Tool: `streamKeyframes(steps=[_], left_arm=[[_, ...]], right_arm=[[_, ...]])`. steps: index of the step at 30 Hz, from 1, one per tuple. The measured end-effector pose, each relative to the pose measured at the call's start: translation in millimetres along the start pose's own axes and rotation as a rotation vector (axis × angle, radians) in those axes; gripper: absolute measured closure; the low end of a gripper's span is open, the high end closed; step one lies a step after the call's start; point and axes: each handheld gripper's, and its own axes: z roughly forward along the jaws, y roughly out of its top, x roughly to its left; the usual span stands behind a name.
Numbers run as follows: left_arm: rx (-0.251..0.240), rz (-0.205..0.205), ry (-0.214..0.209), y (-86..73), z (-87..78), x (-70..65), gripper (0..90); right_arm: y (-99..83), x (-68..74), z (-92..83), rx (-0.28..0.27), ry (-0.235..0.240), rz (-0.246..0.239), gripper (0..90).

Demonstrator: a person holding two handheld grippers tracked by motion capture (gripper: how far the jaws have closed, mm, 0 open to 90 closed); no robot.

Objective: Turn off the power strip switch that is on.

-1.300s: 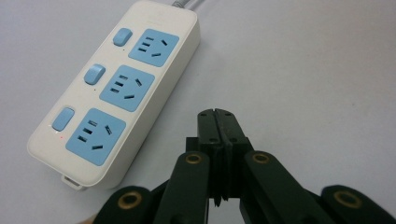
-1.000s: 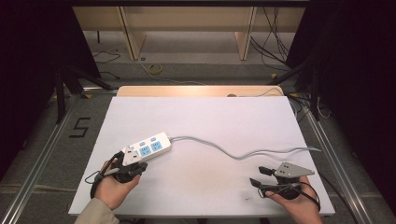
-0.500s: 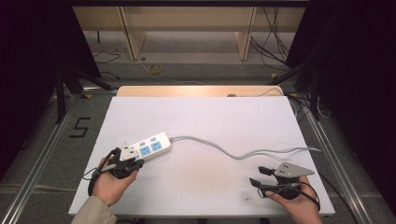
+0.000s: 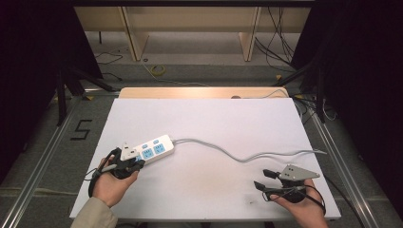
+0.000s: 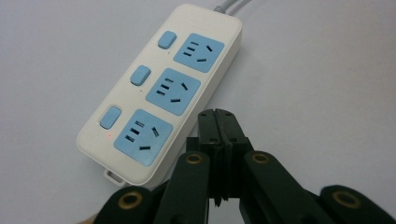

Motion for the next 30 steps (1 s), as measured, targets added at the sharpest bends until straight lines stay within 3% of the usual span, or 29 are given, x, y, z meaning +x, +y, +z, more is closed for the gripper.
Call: streamKeyframes(steps=[30], left_arm=[[0.024, -0.010, 0.028, 8.2, 5.5, 8.8, 89.9]], right_arm=[[0.1, -0.2, 0.2, 0.003, 0.000, 0.000, 41.8]])
